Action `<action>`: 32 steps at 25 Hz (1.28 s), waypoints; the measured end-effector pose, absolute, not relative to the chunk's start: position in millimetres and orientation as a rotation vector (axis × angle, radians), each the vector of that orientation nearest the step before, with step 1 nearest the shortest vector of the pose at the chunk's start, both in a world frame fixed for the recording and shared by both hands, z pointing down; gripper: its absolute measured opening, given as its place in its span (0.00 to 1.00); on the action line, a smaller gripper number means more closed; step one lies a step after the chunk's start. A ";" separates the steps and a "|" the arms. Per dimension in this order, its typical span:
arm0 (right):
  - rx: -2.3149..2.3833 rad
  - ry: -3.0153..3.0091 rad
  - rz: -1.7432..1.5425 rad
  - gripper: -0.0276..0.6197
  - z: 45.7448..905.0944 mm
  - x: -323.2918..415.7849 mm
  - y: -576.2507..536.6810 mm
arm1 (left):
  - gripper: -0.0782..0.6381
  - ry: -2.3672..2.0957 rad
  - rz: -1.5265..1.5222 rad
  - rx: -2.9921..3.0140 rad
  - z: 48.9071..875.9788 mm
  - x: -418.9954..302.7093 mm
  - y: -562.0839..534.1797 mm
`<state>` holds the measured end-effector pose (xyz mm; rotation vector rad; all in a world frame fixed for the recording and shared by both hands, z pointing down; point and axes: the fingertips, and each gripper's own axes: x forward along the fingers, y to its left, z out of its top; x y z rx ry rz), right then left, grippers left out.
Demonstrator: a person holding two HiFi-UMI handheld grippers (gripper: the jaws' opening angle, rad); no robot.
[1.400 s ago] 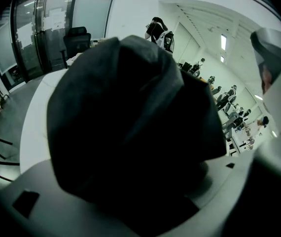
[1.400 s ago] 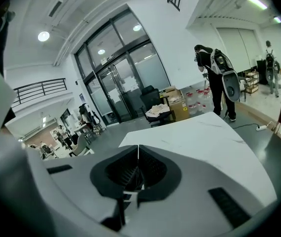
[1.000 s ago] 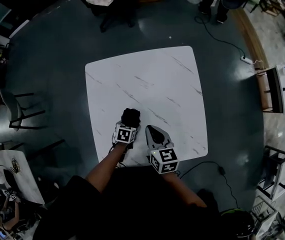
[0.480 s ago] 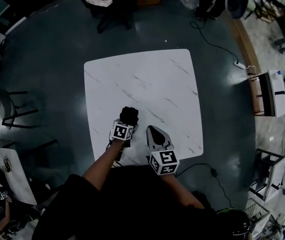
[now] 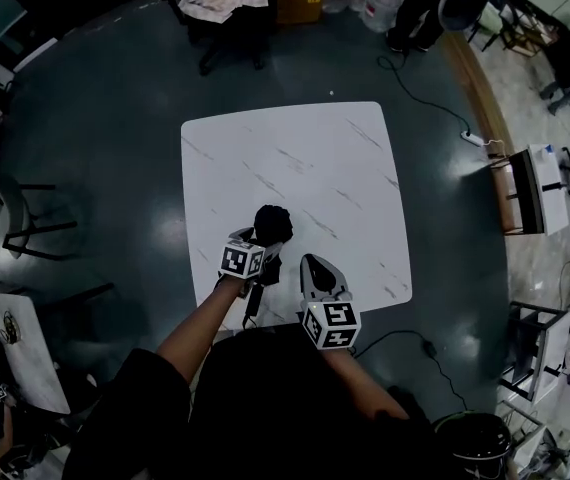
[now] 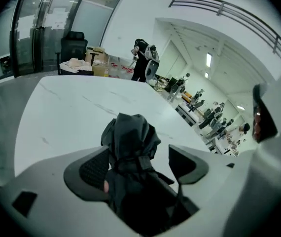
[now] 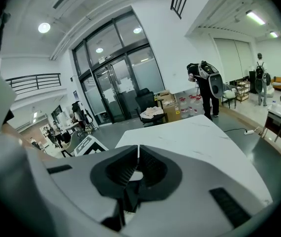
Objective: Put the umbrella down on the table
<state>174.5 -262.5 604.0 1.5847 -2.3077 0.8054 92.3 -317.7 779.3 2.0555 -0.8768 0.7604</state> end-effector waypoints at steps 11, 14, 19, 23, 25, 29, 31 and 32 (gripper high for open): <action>1.618 -2.336 0.707 0.07 574.2 127.3 -191.9 | 0.65 -0.837 0.511 2.171 680.6 62.4 -229.5; 1.635 -2.340 0.687 0.07 569.2 114.1 -168.7 | 0.65 -0.835 0.454 2.226 653.9 49.6 -194.6; 1.626 -2.364 0.644 0.07 560.7 82.6 -130.8 | 0.64 -0.859 0.371 2.312 612.8 28.1 -143.6; 1.646 -2.385 0.607 0.07 547.6 62.8 -106.3 | 0.64 -0.916 0.221 2.374 571.4 9.7 -119.8; 1.671 -2.396 0.583 0.07 536.7 55.1 -96.7 | 0.63 -0.925 0.113 2.404 548.0 0.9 -109.5; 1.707 -2.439 0.510 0.07 512.3 41.2 -84.2 | 0.57 -0.886 0.010 2.482 517.6 -8.9 -89.1; 1.718 -2.471 0.485 0.07 501.0 34.1 -79.5 | 0.53 -0.919 -0.004 2.532 505.8 -15.8 -82.3; 1.722 -2.484 0.470 0.07 495.8 30.6 -77.8 | 0.50 -0.944 -0.013 2.555 499.3 -19.7 -79.7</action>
